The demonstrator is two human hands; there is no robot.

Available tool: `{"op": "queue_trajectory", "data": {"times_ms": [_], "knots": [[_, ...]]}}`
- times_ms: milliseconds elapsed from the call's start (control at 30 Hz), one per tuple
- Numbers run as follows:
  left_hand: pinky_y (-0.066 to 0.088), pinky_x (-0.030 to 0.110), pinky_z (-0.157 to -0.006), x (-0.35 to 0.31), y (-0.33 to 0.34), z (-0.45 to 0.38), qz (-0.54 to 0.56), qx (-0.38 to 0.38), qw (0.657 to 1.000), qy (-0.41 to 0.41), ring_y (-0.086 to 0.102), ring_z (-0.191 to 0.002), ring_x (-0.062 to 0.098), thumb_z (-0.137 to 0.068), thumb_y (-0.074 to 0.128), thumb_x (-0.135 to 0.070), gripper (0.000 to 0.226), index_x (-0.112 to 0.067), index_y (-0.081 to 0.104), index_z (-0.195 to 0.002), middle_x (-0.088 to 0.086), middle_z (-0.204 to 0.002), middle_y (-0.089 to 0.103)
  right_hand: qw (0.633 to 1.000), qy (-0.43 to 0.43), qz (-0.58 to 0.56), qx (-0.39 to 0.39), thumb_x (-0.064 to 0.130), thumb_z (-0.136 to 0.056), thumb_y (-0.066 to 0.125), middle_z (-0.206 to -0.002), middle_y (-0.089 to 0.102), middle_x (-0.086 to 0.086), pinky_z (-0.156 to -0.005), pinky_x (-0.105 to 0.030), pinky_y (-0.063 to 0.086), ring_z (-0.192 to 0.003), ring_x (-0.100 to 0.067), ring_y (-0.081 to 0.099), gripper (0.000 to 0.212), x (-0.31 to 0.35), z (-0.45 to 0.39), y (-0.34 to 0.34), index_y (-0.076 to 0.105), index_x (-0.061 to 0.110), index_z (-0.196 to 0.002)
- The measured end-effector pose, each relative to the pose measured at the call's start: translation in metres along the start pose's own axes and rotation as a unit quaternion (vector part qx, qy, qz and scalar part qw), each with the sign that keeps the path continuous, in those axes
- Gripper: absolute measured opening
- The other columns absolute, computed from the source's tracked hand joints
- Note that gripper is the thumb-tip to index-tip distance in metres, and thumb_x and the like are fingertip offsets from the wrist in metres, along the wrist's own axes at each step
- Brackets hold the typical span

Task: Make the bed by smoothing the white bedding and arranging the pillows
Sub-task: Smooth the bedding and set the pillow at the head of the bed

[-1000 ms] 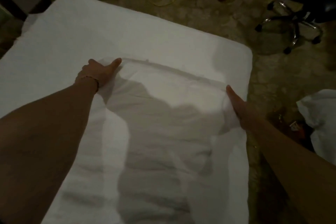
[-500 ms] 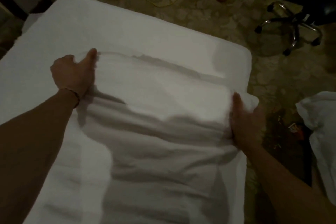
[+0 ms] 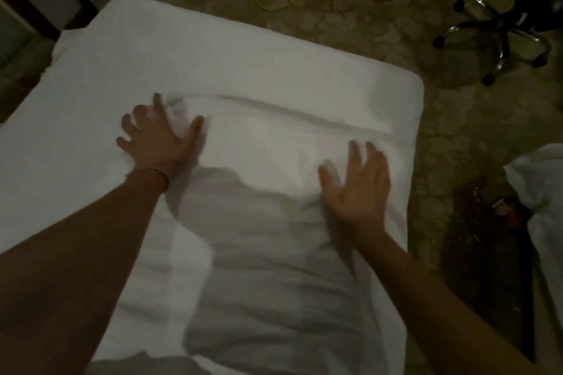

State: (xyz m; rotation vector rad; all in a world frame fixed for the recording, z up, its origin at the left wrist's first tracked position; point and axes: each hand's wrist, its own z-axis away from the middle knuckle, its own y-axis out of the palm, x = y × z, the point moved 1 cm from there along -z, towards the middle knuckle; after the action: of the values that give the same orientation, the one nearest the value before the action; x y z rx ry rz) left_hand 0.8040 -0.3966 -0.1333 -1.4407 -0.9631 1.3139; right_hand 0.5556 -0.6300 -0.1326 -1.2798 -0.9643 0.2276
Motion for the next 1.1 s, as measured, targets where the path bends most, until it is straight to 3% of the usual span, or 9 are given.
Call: {"op": "queue_trajectory", "data": {"times_ms": [67,167,333,500,600,733,867,967,1100], "knots": [[0.019,0.066,-0.109,-0.028,0.009,0.035,-0.025,0.005,0.99,0.14,0.017,-0.148,0.039,-0.086,0.029,-0.076,0.086,-0.025,0.025,-0.155,0.012,-0.16,0.027,0.996,-0.044,0.024,0.069,0.067,-0.095,0.027,-0.166,0.001,-0.005,-0.122,-0.047,-0.002,-0.151,-0.026,-0.008,0.074,0.028,0.025,0.019,0.015,0.029,-0.157],[0.015,0.066,-0.111,-0.062,0.034,0.093,-0.066,0.072,0.948,0.302,0.01,-0.152,0.032,-0.095,0.021,-0.066,0.069,-0.034,0.023,-0.156,0.0,-0.165,0.018,0.989,-0.085,0.092,0.085,0.065,-0.098,0.02,-0.166,-0.006,-0.005,-0.121,-0.053,-0.003,-0.15,-0.028,-0.017,0.071,0.036,0.056,0.04,0.01,0.03,-0.159],[-0.001,0.053,-0.12,-0.007,0.042,0.126,-0.132,0.111,0.957,0.234,-0.001,-0.153,0.026,-0.095,0.01,-0.065,0.069,-0.037,0.014,-0.158,-0.004,-0.167,0.006,0.975,-0.043,0.168,0.136,0.071,-0.096,0.015,-0.163,-0.019,0.006,-0.12,-0.055,-0.005,-0.148,-0.024,-0.025,0.073,-0.029,0.087,0.037,-0.005,0.037,-0.157],[-0.003,0.058,-0.119,0.028,0.014,0.13,-0.139,0.109,0.972,0.157,-0.011,-0.152,0.03,-0.095,0.008,-0.066,0.072,-0.032,0.007,-0.159,-0.001,-0.167,-0.002,0.979,0.042,0.137,0.142,0.07,-0.095,0.017,-0.161,-0.028,0.001,-0.119,-0.058,-0.001,-0.147,-0.029,-0.026,0.077,-0.052,0.111,0.019,-0.01,0.032,-0.157],[0.006,0.06,-0.117,-0.001,0.008,0.16,-0.079,0.071,0.97,0.216,-0.002,-0.153,0.031,-0.096,0.014,-0.063,0.07,-0.032,0.012,-0.159,-0.001,-0.167,0.005,0.989,-0.052,0.102,0.091,0.062,-0.098,0.024,-0.164,-0.017,-0.004,-0.121,-0.056,0.002,-0.15,-0.029,-0.018,0.074,-0.008,0.139,0.013,-0.004,0.029,-0.158],[0.005,0.054,-0.121,0.009,0.022,0.211,-0.109,0.129,0.932,0.322,-0.01,-0.153,0.024,-0.099,0.01,-0.063,0.063,-0.039,0.008,-0.158,-0.007,-0.167,-0.001,0.979,-0.107,0.093,0.149,0.065,-0.098,0.02,-0.165,-0.012,0.003,-0.119,-0.059,0.0,-0.15,-0.027,-0.019,0.068,0.011,0.19,0.03,0.003,0.037,-0.158],[0.008,0.052,-0.12,0.066,0.02,0.209,-0.183,0.137,0.941,0.25,0.002,-0.153,0.024,-0.096,0.009,-0.064,0.068,-0.036,0.018,-0.157,-0.005,-0.166,0.007,0.966,-0.091,0.157,0.182,0.07,-0.096,0.023,-0.166,-0.008,0.005,-0.118,-0.062,0.002,-0.151,-0.03,-0.014,0.072,-0.034,0.213,0.037,0.005,0.038,-0.157],[-0.005,0.053,-0.12,0.077,0.009,0.204,-0.212,0.154,0.946,0.192,-0.016,-0.151,0.025,-0.096,0.004,-0.066,0.067,-0.039,-0.001,-0.158,-0.007,-0.165,-0.013,0.967,-0.072,0.15,0.192,0.074,-0.095,0.019,-0.164,-0.018,0.007,-0.118,-0.06,-0.006,-0.149,-0.03,-0.023,0.074,-0.047,0.211,0.026,-0.004,0.04,-0.156],[0.0,0.062,-0.117,0.074,-0.012,0.186,-0.184,0.128,0.968,0.115,-0.014,-0.151,0.036,-0.094,0.008,-0.069,0.073,-0.036,-0.004,-0.157,-0.004,-0.167,-0.009,0.983,0.072,0.088,0.143,0.078,-0.09,0.015,-0.162,-0.026,0.005,-0.119,-0.057,-0.005,-0.147,-0.029,-0.026,0.083,-0.052,0.188,0.008,-0.005,0.034,-0.157]]}}
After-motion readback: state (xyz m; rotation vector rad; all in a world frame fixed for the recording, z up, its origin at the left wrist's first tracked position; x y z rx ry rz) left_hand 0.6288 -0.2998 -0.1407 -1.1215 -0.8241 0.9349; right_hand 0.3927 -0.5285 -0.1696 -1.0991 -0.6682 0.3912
